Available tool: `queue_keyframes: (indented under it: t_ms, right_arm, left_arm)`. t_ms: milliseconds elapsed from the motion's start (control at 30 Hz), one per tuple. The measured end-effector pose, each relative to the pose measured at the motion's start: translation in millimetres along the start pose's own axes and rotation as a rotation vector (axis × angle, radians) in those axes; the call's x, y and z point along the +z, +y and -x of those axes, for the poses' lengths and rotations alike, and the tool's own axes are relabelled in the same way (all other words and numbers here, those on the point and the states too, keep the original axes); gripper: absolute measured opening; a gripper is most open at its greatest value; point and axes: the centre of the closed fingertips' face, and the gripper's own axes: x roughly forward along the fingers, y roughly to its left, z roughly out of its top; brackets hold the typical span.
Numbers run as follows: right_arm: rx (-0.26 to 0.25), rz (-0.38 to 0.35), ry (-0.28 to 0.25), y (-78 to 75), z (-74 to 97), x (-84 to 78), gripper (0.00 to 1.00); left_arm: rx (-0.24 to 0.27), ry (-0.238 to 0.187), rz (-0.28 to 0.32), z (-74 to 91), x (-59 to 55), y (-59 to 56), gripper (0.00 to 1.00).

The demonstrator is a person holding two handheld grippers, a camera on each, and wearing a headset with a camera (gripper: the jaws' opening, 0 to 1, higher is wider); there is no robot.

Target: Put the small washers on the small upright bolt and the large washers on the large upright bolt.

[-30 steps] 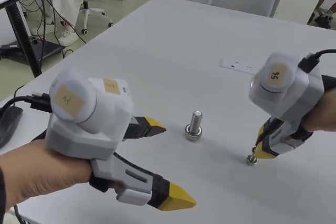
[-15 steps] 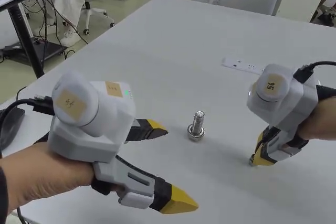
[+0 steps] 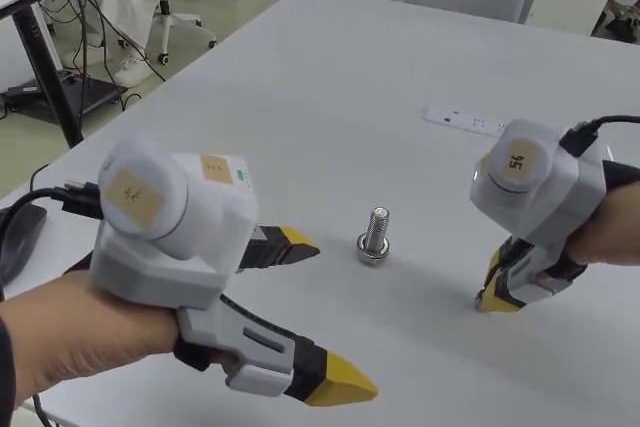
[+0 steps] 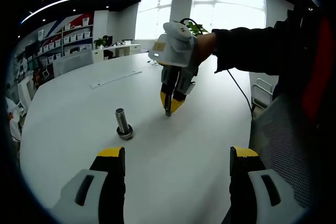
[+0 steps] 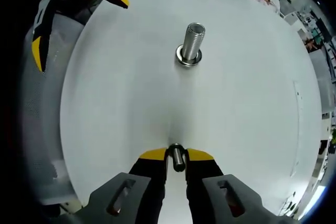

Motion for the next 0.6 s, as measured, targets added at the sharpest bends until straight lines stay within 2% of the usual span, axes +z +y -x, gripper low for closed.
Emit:
queue_keyframes:
  t_ms: [367, 600]
  right_arm:
    - [-0.007, -0.013, -0.016, 0.9, 1.5, -1.2, 0.19]
    - [-0.013, -0.037, -0.047, 2.1, 4.9, -3.0, 0.25]
  left_arm:
    - [-0.001, 0.003, 0.000, -0.9, -1.1, -0.2, 0.82]
    - [-0.005, 0.008, -0.001, -2.2, -2.3, -0.7, 0.82]
